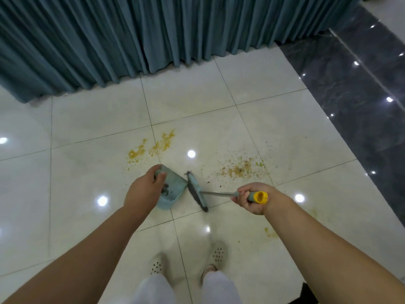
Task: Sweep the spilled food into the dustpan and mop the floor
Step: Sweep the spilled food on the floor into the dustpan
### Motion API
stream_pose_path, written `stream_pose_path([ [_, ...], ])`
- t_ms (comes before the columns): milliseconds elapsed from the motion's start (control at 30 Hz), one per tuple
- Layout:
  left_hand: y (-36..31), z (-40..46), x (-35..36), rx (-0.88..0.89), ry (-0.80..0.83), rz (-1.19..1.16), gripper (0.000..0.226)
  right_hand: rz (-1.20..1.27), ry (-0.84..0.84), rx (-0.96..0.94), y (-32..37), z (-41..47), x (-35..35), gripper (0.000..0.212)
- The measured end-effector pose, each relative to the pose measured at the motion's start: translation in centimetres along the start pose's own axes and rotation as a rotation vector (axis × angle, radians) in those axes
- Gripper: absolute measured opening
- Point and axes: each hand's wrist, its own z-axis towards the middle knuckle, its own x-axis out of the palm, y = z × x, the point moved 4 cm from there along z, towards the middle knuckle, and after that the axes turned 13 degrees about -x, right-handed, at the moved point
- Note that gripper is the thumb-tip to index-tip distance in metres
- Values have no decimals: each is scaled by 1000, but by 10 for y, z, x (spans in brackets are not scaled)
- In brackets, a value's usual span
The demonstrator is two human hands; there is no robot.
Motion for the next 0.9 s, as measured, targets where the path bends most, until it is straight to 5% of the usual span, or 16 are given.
stream_pose_path([
  [267,-58,-6,30,-10,-39,-29,43,57,14,-70,83,13,-46,3],
  [500,-79,3,27,-57,-79,-153,32,157,-2,-117,120,12,-64,19],
  [900,-74,41,-20,-117,-114,-349,32,274,62,-90,121,-3,-5,36],
])
